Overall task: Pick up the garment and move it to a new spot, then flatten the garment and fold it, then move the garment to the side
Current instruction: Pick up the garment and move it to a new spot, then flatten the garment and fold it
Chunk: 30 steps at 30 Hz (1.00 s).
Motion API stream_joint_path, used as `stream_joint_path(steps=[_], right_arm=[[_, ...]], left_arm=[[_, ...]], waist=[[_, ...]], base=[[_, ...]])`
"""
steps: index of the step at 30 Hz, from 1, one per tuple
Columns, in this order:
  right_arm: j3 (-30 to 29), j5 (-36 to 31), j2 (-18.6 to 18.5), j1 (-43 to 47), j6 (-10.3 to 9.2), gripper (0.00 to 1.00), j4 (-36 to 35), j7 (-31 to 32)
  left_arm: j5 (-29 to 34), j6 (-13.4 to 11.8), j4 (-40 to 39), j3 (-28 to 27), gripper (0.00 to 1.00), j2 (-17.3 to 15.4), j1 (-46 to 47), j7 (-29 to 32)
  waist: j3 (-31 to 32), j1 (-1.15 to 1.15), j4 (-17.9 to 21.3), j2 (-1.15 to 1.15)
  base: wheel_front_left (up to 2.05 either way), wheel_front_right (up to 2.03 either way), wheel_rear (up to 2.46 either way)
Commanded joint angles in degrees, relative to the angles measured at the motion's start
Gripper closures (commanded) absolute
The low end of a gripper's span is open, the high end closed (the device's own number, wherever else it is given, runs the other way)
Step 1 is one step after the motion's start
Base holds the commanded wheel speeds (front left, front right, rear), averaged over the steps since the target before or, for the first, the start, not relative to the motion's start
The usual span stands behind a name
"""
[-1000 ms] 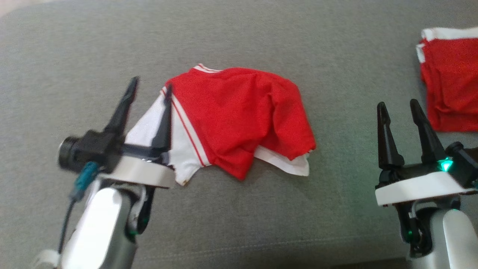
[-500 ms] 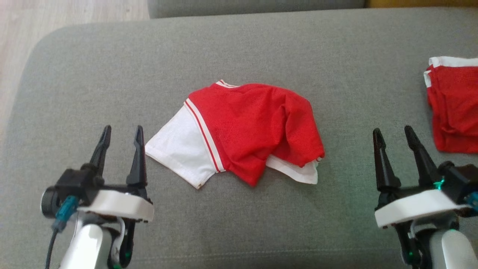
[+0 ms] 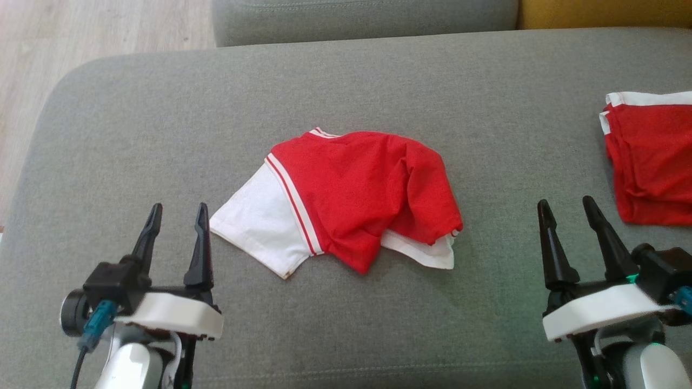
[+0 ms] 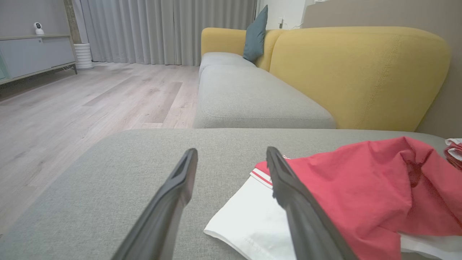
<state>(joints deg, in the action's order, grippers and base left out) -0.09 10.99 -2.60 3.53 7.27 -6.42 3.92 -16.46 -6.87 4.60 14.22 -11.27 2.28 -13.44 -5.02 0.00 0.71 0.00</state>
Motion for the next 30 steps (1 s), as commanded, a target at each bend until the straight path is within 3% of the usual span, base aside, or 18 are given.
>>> stream_joint_path(steps=[1,23,26,30], right_arm=[[1.40,-0.37,-0.28,-1.22,0.22,0.00,-2.42,0.02],[1.83,-0.33,-0.28,-2.13,0.22,0.00,-2.50,-0.09],[5.07,-1.14,-0.28,-3.09,0.22,0.00,-2.70,0.94],[14.31,-2.16,-0.37,-6.29,0.22,0.00,-1.83,3.64]], left_arm=[[-0.05,-0.42,-2.45,-1.72,0.00,-1.46,1.50,-0.09],[-0.06,-0.99,-3.19,-1.13,0.00,-2.45,2.53,-0.15],[0.01,-1.02,-3.50,-1.00,0.00,-2.55,3.05,-0.15],[0.24,-0.79,-3.92,-0.38,0.00,-2.43,4.49,-0.13]], waist=[[-0.15,0.00,-0.06,0.00],[-1.86,0.00,-0.44,0.00],[-2.77,0.00,-0.69,0.00],[-4.64,0.00,-1.59,0.00]], base=[[0.00,0.00,0.00],[0.00,0.00,0.00],[0.00,0.00,0.00],[0.00,0.00,0.00]])
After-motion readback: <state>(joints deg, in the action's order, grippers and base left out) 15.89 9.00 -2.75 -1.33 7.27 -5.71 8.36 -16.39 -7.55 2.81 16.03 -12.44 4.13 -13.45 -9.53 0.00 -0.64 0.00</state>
